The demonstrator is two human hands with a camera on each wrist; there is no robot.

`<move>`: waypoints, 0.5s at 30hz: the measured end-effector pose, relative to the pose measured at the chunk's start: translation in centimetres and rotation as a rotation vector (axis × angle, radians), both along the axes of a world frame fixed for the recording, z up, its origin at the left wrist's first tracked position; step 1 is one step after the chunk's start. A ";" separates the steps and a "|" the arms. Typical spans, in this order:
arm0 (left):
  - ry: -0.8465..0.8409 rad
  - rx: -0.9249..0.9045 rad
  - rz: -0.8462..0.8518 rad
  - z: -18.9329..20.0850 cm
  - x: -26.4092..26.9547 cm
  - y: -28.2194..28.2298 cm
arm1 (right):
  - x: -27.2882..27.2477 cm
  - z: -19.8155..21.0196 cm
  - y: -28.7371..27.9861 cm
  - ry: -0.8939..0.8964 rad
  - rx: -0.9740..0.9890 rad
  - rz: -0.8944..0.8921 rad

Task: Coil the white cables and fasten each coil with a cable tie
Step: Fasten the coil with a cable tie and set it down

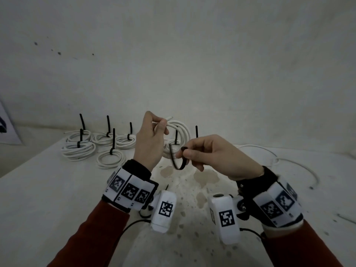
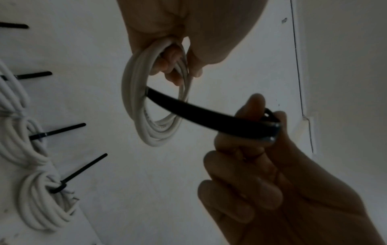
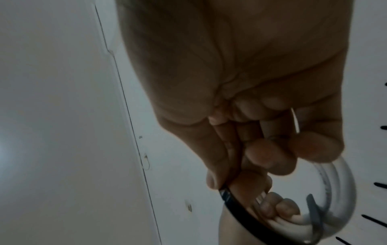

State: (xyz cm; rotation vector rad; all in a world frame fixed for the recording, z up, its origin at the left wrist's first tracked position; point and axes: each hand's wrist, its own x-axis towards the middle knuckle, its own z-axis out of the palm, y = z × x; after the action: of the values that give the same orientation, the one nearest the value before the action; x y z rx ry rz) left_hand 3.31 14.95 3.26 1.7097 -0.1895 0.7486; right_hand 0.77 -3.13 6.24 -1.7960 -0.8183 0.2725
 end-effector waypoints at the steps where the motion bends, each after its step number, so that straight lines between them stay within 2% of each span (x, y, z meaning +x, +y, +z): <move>1: -0.004 -0.002 0.013 0.0 0.1 0.1 | 0.0 0.0 -0.1 -0.006 -0.003 -0.003; 5: 0.036 -0.007 -0.026 -0.3 -0.2 0.1 | 0.2 -0.2 0.1 -0.088 0.062 -0.113; 11: 0.097 -0.029 -0.235 0.4 -2.1 -1.5 | 1.7 -0.7 -0.4 -0.521 0.013 -0.331; 15: 0.103 0.021 -0.278 0.6 -2.5 -1.8 | 2.1 -1.0 -0.5 -0.647 0.046 -0.395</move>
State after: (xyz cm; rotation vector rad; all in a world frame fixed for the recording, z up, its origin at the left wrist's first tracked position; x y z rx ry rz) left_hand 0.76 13.18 3.86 1.6931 -0.3560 0.4532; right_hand 2.91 -3.66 5.28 -1.9748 -0.8679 -0.6089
